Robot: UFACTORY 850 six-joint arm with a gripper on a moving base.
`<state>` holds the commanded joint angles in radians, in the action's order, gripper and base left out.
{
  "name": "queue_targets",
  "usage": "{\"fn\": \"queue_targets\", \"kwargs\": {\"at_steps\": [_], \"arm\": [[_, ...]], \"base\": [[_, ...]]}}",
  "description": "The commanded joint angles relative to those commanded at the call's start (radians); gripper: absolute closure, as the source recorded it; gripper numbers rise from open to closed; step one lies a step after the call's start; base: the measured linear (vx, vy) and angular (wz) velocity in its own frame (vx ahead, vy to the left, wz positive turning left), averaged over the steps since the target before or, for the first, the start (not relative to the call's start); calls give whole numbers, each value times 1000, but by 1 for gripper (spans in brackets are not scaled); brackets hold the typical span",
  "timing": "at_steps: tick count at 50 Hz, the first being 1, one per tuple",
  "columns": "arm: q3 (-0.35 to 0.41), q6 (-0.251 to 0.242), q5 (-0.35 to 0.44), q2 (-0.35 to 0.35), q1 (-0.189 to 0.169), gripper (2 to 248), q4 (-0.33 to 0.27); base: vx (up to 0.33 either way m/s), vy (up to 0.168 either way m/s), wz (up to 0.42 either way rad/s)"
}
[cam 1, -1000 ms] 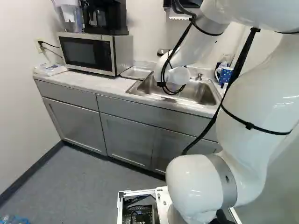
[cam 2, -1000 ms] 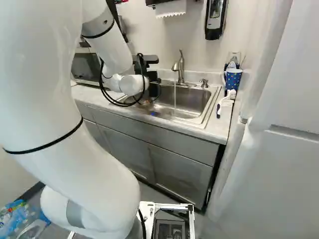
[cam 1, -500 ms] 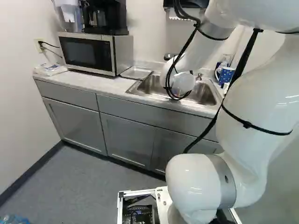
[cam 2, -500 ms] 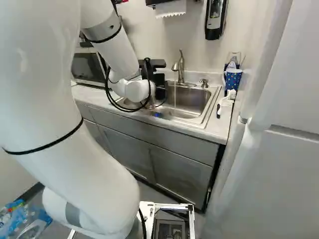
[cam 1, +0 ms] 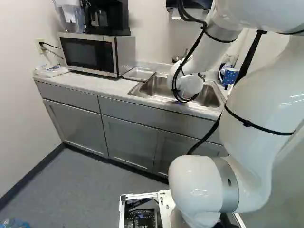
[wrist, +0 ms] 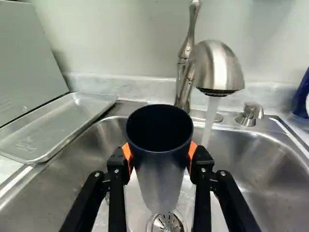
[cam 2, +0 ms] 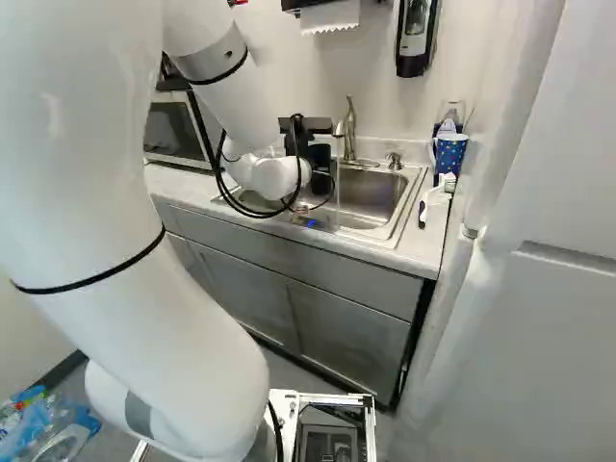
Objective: Rinse the cup and place it in the tray
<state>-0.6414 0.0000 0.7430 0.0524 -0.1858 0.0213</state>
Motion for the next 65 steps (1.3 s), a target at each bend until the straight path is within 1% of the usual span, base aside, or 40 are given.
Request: {"fn": "queue_targets", "kwargs": {"at_steps": [27, 65], "arm": [[34, 0, 0, -33, -89, 125, 0], [34, 0, 0, -33, -89, 125, 0]], "base": [[0, 0, 0], [0, 0, 0]]}}
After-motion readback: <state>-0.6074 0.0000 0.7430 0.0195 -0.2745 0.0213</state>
